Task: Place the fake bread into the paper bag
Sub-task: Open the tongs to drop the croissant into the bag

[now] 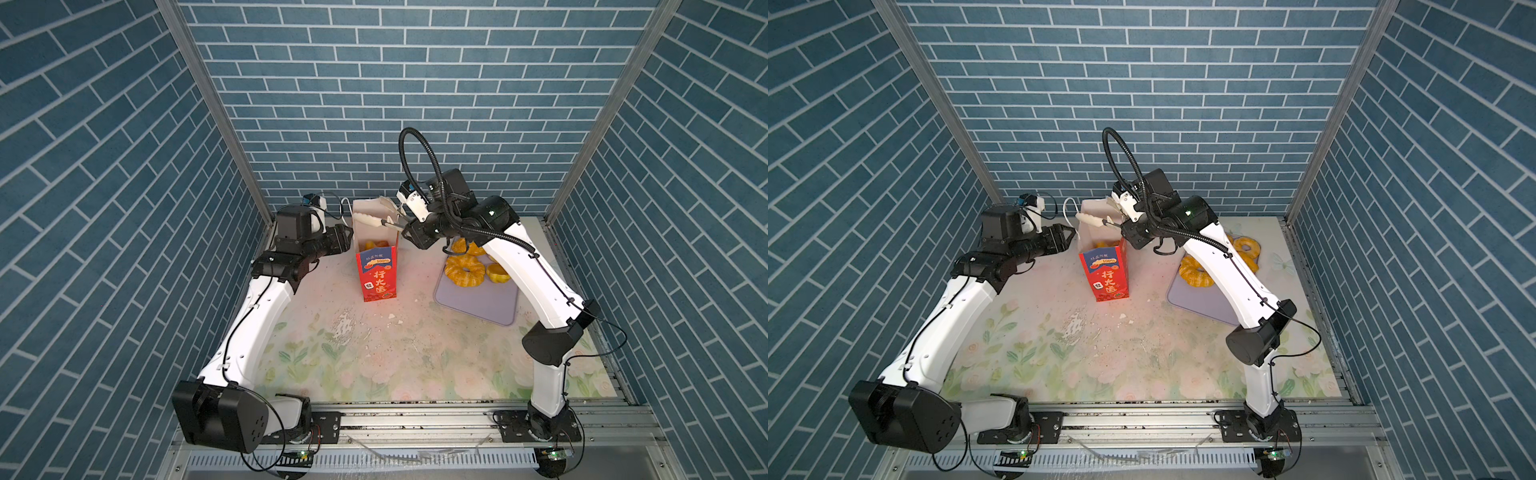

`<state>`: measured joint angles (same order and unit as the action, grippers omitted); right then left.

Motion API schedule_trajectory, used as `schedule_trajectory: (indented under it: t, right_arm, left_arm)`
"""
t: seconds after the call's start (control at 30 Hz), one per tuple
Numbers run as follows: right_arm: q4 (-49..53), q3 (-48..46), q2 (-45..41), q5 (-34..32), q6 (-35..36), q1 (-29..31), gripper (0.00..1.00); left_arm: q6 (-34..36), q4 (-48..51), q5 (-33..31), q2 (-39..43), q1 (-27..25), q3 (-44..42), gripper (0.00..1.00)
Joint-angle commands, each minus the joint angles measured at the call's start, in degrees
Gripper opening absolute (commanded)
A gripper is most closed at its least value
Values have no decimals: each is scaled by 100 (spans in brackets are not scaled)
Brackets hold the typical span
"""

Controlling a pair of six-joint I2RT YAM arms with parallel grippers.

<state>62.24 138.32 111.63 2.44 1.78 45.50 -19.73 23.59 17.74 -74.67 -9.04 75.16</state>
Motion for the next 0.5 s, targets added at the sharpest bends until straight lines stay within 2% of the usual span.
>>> schedule_trajectory:
  t: [0.0, 0.17, 0.33, 0.47]
  right_arm:
    - [-43, 322, -243, -266, 118, 15, 47]
    - [341, 429, -520, -1190, 116, -72, 46]
    - [266, -348, -1314, -1666, 48, -230, 46]
    - [352, -1024, -1934, -1925, -306, -644, 46]
  left_arm:
    - [47, -92, 55, 47, -19, 9, 66]
    - [115, 199, -182, 15, -21, 186, 66]
    - [240, 357, -209, -16, -24, 238, 66]
    - [268, 341, -188, -59, -20, 279, 66]
